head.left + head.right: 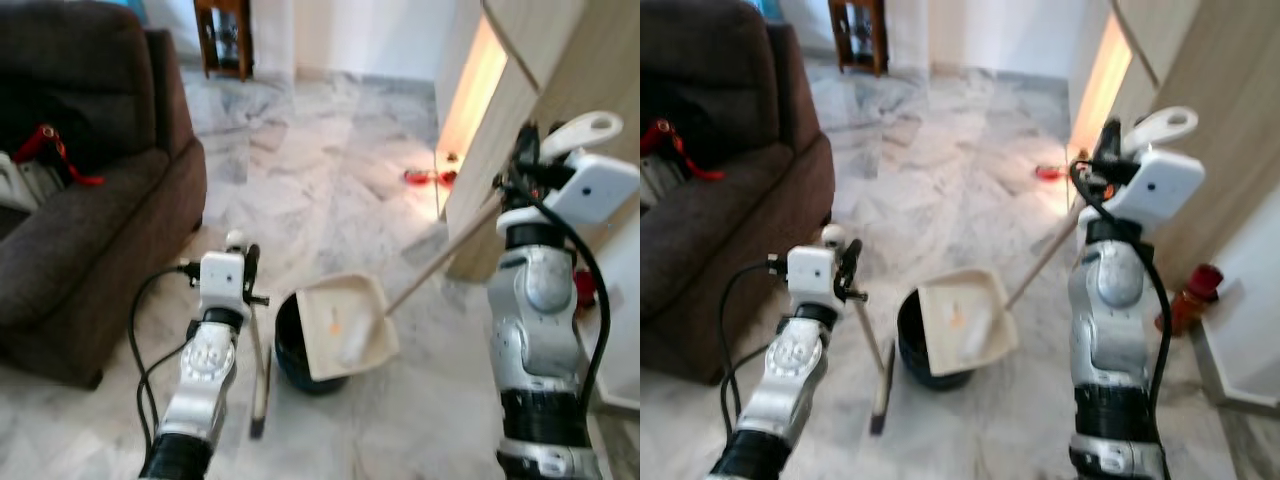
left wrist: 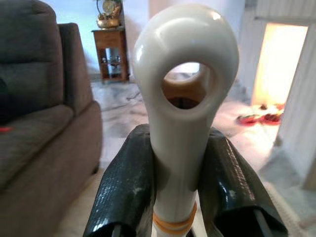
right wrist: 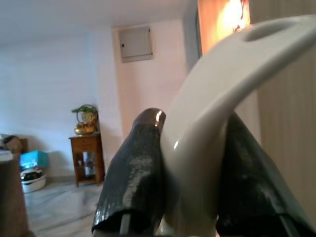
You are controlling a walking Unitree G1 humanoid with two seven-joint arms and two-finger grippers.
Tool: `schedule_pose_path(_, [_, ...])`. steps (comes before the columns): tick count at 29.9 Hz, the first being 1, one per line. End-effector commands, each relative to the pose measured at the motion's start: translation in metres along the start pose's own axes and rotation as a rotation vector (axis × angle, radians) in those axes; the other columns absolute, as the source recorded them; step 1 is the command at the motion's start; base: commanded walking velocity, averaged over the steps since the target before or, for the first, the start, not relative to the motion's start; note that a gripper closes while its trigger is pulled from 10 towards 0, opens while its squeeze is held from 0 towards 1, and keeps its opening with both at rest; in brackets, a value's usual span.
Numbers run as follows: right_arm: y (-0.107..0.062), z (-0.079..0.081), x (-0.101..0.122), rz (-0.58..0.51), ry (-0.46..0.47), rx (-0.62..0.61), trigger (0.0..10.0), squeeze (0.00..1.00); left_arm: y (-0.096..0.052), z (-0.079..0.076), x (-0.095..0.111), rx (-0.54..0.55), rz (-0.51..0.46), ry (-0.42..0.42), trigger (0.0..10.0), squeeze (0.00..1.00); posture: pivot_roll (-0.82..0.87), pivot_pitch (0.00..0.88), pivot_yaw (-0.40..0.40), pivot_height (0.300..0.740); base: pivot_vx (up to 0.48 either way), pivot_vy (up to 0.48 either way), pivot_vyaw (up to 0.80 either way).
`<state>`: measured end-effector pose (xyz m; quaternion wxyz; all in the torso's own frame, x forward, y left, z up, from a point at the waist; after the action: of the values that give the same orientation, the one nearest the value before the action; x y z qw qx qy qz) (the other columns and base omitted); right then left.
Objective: Sweep floor
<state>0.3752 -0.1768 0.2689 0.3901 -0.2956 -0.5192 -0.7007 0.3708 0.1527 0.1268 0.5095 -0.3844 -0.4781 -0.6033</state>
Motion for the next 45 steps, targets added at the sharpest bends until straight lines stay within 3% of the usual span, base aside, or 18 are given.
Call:
schedule_pose_path(1, [0.005, -0.002, 0.022, -0.082, 0.035, -0.008, 10.0, 0.00, 0.006, -0.006, 0.019, -0.010, -0.069, -0.013, 10.0, 0.00, 0.02, 0.000, -0.025, 0.740, 0.424, 0.000, 0.00])
schedule_pose_path(8, [0.005, -0.001, 0.022, -0.079, 0.038, -0.006, 10.0, 0.00, 0.005, -0.006, 0.019, -0.009, -0.073, -0.014, 10.0, 0.00, 0.02, 0.000, -0.024, 0.740, 0.380, 0.000, 0.00])
schedule_pose_path(30, [-0.002, 0.015, 0.024, -0.102, 0.063, 0.033, 10.0, 0.00, 0.003, -0.006, 0.020, -0.016, -0.077, -0.015, 10.0, 0.00, 0.03, 0.000, -0.023, 0.740, 0.000, 0.000, 0.00])
schedule_pose_path(36, [-0.011, 0.037, 0.038, -0.191, 0.030, 0.105, 10.0, 0.00, 0.003, -0.008, 0.021, -0.018, -0.078, -0.017, 10.0, 0.00, 0.03, 0.000, -0.025, 0.740, 0.000, 0.000, 0.00])
schedule_pose_path(45, [-0.025, 0.069, 0.037, -0.236, -0.096, 0.220, 10.0, 0.00, 0.002, -0.009, 0.021, -0.023, -0.079, -0.022, 10.0, 0.00, 0.02, 0.000, -0.024, 0.740, 0.000, 0.000, 0.00])
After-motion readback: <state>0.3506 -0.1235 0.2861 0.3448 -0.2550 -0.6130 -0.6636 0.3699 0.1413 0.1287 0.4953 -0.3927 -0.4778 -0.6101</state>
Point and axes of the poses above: a point about 5 cm out from each wrist's last joint towards the gripper, its own y axis pointing out of the wrist towards the gripper, its own x axis along the axis of the wrist's last joint, z = x × y, the point moved 6 cm from there along y, pointing out of the wrist towards the gripper, and after that the axes turned 8 degrees about y, right-handed, at the moved point
